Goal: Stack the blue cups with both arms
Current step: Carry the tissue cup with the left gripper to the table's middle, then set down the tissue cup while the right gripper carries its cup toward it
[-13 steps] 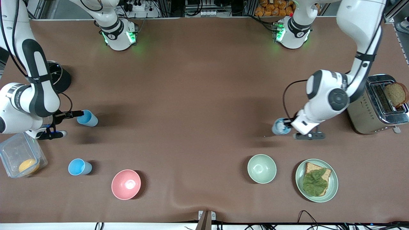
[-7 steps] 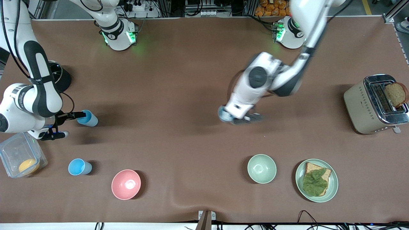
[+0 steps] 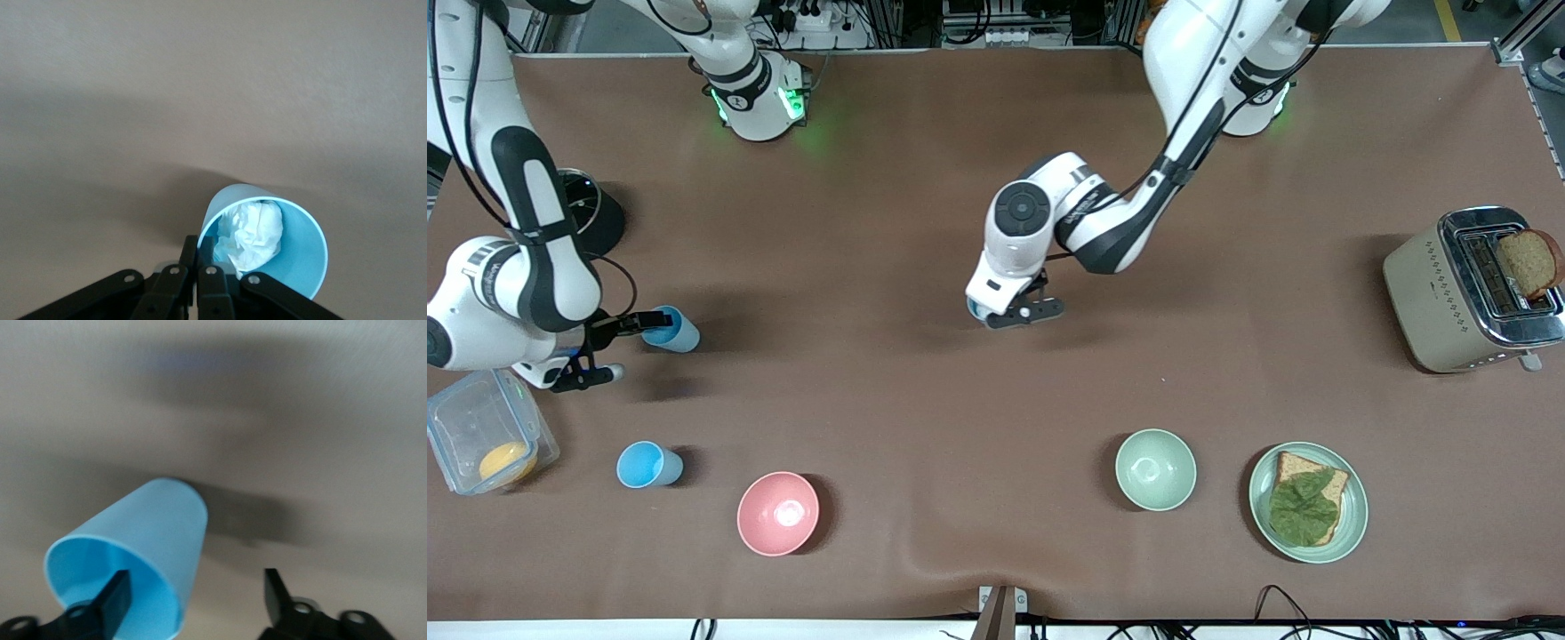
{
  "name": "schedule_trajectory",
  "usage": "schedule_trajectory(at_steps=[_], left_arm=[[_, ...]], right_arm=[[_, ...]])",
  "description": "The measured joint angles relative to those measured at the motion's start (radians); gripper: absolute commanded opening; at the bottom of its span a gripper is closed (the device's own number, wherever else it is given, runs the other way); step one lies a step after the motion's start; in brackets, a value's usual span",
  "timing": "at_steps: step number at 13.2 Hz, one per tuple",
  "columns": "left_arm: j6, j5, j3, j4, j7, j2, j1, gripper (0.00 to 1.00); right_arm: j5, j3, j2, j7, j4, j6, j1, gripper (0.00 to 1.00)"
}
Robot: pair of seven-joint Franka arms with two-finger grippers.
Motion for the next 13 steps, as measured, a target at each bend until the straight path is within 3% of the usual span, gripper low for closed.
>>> schedule_trajectory(at_steps=[2, 3, 4, 5, 9, 13], left_arm=[[-0.003, 0.001, 0.014, 0.019, -0.009, 0.006, -0.026, 0.00], [-0.002, 0.001, 0.015, 0.022, -0.020, 0.008, -0.030, 0.05], [-0.001, 0.001, 0.016, 0.024, -0.033, 0.010, -0.034, 0.49], [0.000, 0.001, 0.016, 0.026, -0.049, 0.011, -0.038, 0.99], [-0.014, 0.001, 0.030, 0.060, -0.078, -0.028, -0.025, 1.00], [-0.108, 0.004, 0.041, 0.074, -0.080, -0.162, 0.048, 1.00]], right_arm=[[0.020, 0.000, 0.004, -0.037, 0.000, 0.021, -0.015, 0.00], [0.023, 0.000, 0.004, -0.044, 0.000, 0.024, -0.016, 0.00], [0.024, 0.002, 0.004, -0.047, 0.001, 0.025, -0.015, 0.00], [0.024, 0.004, 0.004, -0.047, 0.002, 0.025, -0.015, 0.00], [0.026, 0.011, 0.004, -0.049, 0.008, 0.018, -0.011, 0.00], [0.053, 0.023, -0.011, -0.042, 0.079, -0.089, 0.016, 0.00]])
